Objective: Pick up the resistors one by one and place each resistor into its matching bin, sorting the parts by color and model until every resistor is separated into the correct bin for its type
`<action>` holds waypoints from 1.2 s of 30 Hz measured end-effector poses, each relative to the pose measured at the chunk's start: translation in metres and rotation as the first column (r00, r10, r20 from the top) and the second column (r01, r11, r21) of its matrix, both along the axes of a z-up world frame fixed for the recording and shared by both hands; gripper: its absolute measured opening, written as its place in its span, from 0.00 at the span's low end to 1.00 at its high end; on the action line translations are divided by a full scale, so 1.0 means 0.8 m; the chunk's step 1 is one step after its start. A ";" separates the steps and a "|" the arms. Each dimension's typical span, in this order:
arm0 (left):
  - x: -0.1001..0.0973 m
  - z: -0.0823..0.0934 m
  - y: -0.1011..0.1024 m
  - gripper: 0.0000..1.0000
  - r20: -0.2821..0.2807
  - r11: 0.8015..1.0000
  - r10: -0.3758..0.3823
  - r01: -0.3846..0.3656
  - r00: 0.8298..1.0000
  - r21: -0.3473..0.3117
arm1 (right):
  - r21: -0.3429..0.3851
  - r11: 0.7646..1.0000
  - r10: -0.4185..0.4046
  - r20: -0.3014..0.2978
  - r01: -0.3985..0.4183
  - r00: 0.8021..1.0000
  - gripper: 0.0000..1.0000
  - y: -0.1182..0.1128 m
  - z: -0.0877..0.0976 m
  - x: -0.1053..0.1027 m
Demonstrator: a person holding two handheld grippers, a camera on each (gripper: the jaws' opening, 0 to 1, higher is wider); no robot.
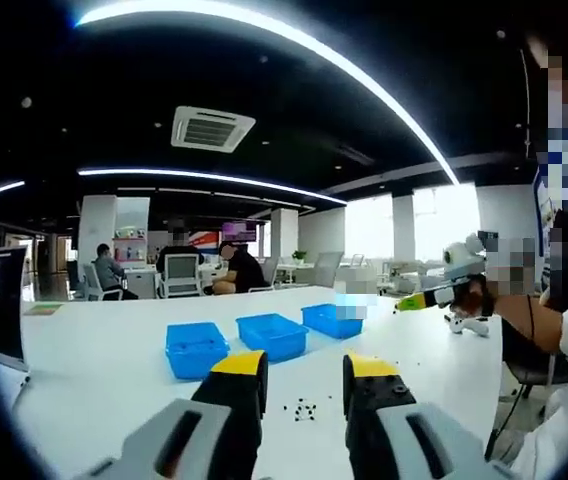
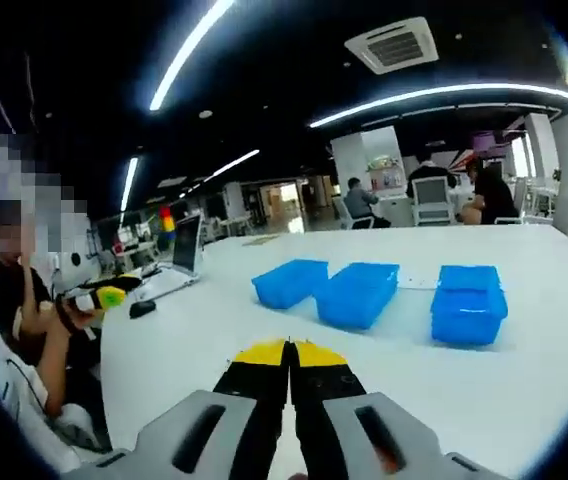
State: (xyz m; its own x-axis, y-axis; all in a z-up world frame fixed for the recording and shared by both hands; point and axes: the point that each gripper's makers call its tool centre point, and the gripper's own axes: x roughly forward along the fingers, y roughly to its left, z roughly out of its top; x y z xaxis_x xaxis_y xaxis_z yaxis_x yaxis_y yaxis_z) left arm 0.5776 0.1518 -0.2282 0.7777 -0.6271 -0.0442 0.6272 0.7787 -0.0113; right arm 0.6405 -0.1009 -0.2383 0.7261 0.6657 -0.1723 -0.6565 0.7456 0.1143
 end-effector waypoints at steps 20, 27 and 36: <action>-0.002 0.000 -0.001 0.31 0.003 1.000 0.000 0.000 1.000 0.006 | -0.159 0.987 0.004 0.116 0.015 0.993 0.03 0.047 0.019 0.126; -0.003 0.004 0.000 0.31 0.010 1.000 0.000 0.000 1.000 0.001 | -0.125 0.989 -0.070 0.023 0.072 0.997 0.03 0.059 -0.005 0.211; -0.003 0.004 0.003 0.31 0.012 1.000 0.003 -0.003 1.000 -0.005 | -0.133 0.985 -0.111 -0.003 0.110 0.994 0.04 0.076 -0.020 0.263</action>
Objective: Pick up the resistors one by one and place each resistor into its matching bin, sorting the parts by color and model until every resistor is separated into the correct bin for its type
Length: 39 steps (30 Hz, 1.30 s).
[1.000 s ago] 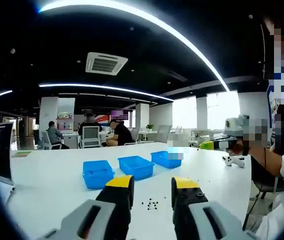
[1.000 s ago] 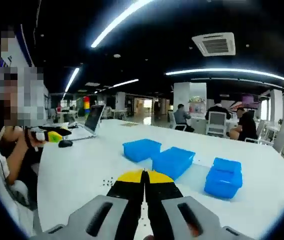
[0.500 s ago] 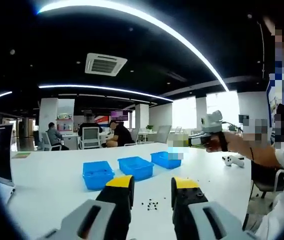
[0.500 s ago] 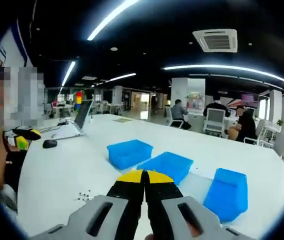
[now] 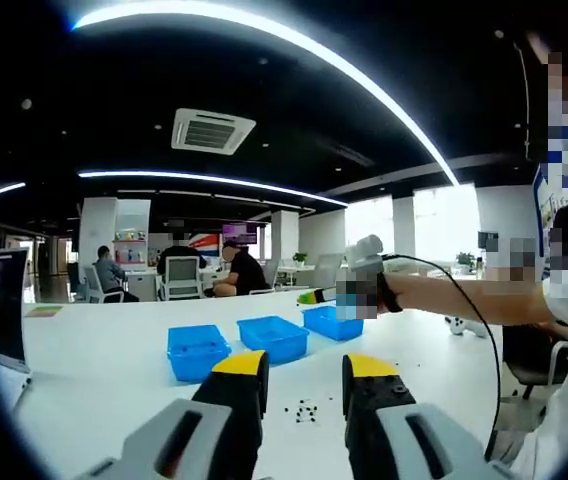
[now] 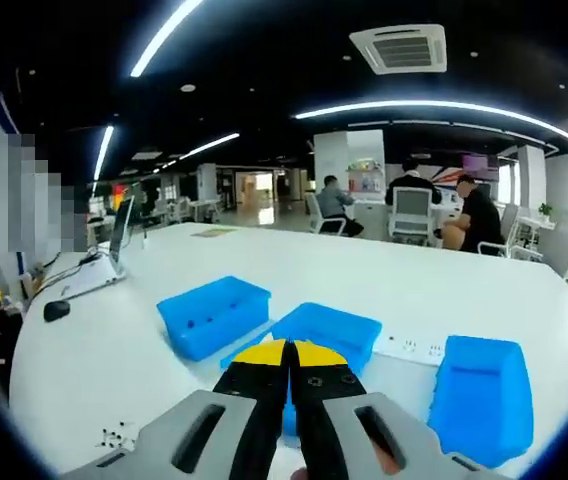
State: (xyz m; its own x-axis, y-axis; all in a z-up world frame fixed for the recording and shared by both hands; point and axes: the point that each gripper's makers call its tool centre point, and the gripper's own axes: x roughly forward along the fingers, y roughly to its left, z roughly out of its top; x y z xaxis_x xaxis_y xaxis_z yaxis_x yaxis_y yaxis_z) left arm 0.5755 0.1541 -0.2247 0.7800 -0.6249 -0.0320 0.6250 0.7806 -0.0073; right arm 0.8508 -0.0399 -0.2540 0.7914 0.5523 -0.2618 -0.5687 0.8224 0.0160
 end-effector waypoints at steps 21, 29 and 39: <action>-0.001 0.004 0.002 0.31 0.009 1.000 0.001 -0.001 1.000 -0.007 | 0.022 1.000 0.015 0.021 -0.015 1.000 0.28 -0.009 0.016 -0.050; -0.001 0.007 0.005 0.32 0.014 1.000 0.009 -0.009 1.000 -0.013 | 0.073 0.995 0.068 0.087 -0.074 0.994 0.36 -0.036 0.040 -0.120; 0.001 0.004 0.005 0.32 0.008 1.000 0.012 -0.012 1.000 -0.009 | 0.104 0.983 0.137 0.158 -0.154 0.978 0.44 -0.063 0.057 -0.222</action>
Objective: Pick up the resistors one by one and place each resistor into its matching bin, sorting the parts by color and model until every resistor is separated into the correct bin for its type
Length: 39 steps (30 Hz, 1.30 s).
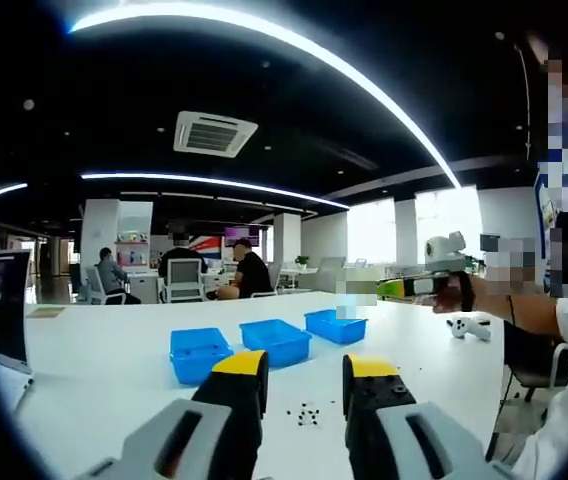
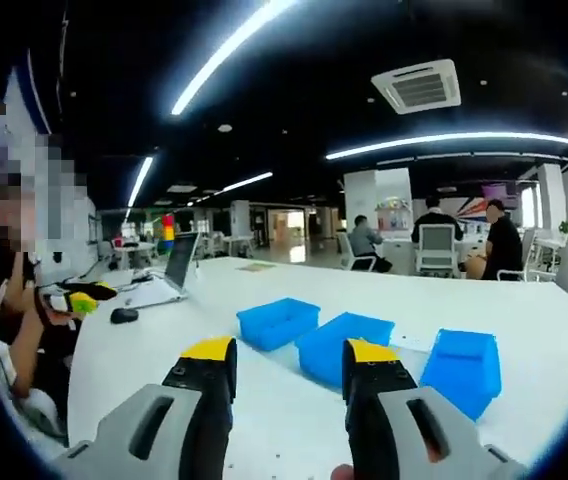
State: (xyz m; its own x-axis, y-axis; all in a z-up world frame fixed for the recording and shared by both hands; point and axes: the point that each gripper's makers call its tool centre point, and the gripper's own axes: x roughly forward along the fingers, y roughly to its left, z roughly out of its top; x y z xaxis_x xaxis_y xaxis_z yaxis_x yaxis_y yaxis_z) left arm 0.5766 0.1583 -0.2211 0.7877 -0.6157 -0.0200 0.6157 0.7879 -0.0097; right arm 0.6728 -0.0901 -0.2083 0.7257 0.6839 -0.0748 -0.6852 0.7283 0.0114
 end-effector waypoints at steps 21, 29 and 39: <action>-0.002 0.007 0.010 0.31 0.007 1.000 0.017 -0.017 1.000 -0.015 | -0.148 0.985 0.088 -0.019 -0.089 0.996 0.37 0.019 -0.014 -0.045; -0.004 0.008 0.009 0.31 0.006 1.000 0.011 -0.011 1.000 -0.013 | -0.400 0.891 0.206 -0.068 -0.216 0.976 0.33 0.079 -0.049 -0.013; 0.000 0.004 0.015 0.31 -0.003 1.000 0.020 -0.020 1.000 -0.012 | -0.619 0.668 0.345 -0.235 -0.413 0.909 0.29 0.153 -0.131 0.014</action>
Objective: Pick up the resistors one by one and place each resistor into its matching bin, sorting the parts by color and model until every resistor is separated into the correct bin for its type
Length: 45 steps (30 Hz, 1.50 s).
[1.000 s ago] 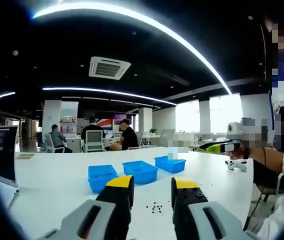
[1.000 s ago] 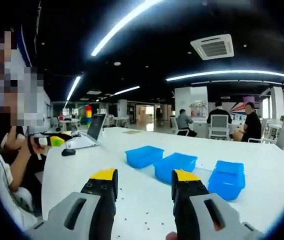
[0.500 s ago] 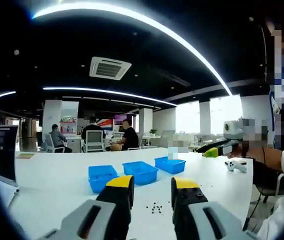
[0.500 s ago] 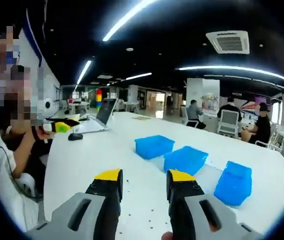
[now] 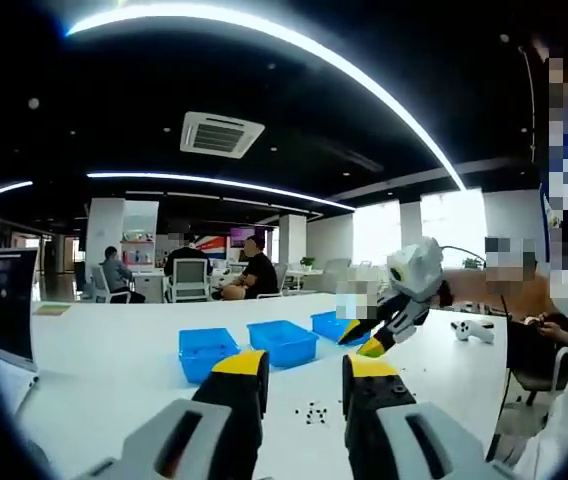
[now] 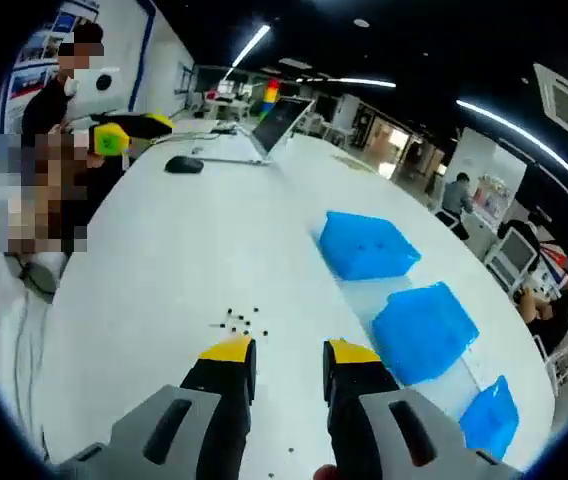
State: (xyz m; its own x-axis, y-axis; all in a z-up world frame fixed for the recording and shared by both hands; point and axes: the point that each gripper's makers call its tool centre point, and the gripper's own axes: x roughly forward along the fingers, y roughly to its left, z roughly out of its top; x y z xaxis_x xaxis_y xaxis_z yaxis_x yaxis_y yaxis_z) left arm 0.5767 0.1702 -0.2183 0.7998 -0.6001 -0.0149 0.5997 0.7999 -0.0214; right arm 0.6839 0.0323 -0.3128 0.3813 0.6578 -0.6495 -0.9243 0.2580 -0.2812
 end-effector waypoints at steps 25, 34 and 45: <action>0.006 -0.003 0.007 0.31 -0.007 1.000 0.004 -0.004 1.000 -0.014 | -0.062 0.997 0.024 -0.167 -0.035 0.986 0.05 0.052 -0.085 0.016; 0.005 -0.002 0.005 0.31 -0.005 1.000 -0.002 0.002 1.000 -0.015 | 0.016 0.999 -0.037 -0.226 0.042 0.973 0.03 0.050 -0.070 0.018; 0.003 -0.003 -0.001 0.30 -0.005 1.000 -0.007 0.007 1.000 -0.011 | 0.050 0.992 -0.101 -0.280 0.120 0.955 0.12 0.039 -0.057 0.018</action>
